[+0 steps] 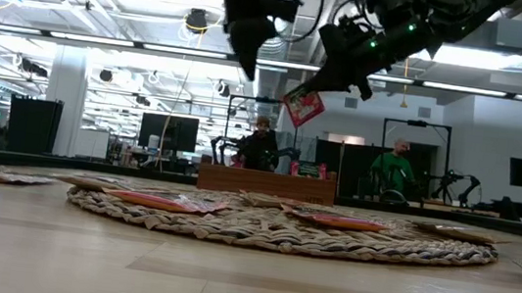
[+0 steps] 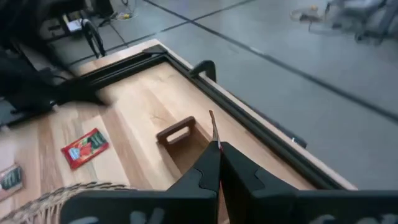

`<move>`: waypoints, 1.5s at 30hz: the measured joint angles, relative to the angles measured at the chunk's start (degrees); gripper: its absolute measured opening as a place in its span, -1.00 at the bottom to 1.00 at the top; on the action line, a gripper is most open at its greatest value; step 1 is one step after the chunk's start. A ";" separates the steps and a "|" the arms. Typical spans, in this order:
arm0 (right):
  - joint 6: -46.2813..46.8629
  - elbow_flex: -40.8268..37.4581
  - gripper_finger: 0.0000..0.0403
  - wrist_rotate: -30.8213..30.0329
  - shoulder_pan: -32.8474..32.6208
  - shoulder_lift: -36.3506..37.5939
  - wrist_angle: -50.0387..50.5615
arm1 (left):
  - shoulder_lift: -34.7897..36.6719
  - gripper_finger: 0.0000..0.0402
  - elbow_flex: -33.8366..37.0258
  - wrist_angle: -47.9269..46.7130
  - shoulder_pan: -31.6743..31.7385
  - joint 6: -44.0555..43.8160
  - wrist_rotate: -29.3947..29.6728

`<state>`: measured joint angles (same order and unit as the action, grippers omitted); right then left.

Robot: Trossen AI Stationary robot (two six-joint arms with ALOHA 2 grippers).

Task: Pick & Place Tea
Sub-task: Put the red tea bag into the right section of the wooden organizer

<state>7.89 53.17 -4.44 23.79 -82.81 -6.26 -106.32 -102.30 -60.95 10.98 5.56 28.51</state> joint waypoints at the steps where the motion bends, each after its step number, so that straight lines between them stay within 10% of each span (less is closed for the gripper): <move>1: 0.98 0.00 -1.00 1.37 0.94 0.00 0.13 | 0.00 -1.00 0.01 -1.48 0.48 -1.27 -3.06; 19: 11.62 -10.79 -1.00 7.38 6.02 -0.20 -12.12 | 4.61 -1.00 15.18 13.74 3.63 -5.02 -17.88; 45: 10.44 -13.28 -1.00 6.01 9.34 -9.68 -27.24 | 59.14 -1.00 67.32 61.64 4.00 -22.90 -24.43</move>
<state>18.33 39.88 1.57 33.13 -92.49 -33.50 -47.18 -34.98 0.69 14.98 -17.34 4.08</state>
